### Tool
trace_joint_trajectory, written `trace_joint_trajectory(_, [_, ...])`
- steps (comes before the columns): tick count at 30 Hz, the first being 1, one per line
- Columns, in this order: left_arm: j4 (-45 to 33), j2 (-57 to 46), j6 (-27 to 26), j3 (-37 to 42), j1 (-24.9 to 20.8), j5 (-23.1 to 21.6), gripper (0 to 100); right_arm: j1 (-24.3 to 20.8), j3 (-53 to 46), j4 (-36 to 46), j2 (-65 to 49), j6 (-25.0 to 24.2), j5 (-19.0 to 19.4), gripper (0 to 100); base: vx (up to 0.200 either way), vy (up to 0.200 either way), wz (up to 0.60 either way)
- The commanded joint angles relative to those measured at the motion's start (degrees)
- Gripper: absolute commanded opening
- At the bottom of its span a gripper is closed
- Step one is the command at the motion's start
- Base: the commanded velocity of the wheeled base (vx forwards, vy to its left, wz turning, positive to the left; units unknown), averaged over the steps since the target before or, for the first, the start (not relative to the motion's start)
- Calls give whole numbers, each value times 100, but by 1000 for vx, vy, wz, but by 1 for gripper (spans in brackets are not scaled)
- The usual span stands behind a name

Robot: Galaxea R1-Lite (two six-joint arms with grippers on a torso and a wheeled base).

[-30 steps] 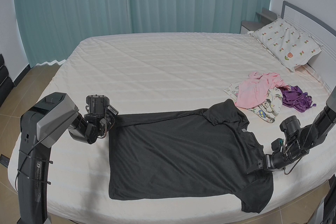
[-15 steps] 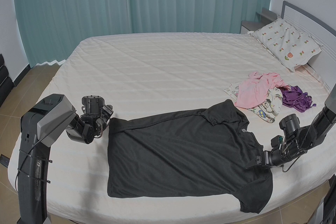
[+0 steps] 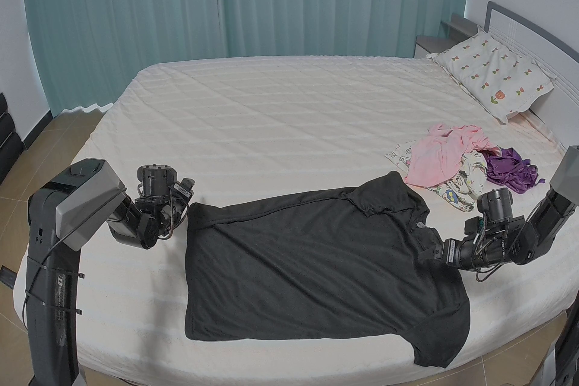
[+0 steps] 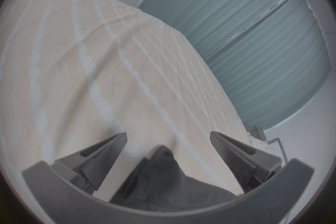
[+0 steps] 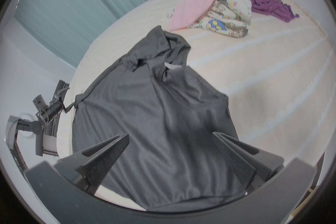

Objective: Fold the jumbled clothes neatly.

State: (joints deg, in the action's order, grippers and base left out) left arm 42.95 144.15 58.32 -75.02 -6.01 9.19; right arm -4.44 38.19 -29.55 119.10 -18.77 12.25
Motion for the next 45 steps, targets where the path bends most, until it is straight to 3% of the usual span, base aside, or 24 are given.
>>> trace_joint_trajectory(1, [38,-502,57,506,-32,-374,100,-92,57,-534,438,-179,-311,100,0,0,0])
trace_joint_trajectory(6, [29,-458,65,576,3,-541,100,110,408,-1149,772,-302,-487,100,0,0,0])
trace_joint_trajectory(17, [3,-467,74,699,3,-699,100,303,1656,-1193,1959,-408,-408,100,0,0,0])
trace_joint_trajectory(18, [3,-467,74,699,3,-699,100,303,1656,-1193,1959,-408,-408,0,0,0,0])
trace_joint_trajectory(22, [-6,-476,101,778,3,-708,100,303,1929,-1202,2082,-970,-452,0,0,0,0])
trace_joint_trajectory(34, [12,-476,101,866,3,-699,100,663,1964,-1879,2214,-1603,-461,0,0,0,0])
trace_joint_trajectory(41, [21,-476,92,866,12,-691,100,918,2017,-2002,2249,-1612,-487,0,0,0,0])
trace_joint_trajectory(42, [21,-476,92,875,12,-691,100,1006,2069,-2011,2293,-1621,-487,100,0,0,0])
trace_joint_trajectory(45, [29,-537,92,954,12,-691,100,1085,2052,-2028,2302,-1665,-469,100,0,0,0])
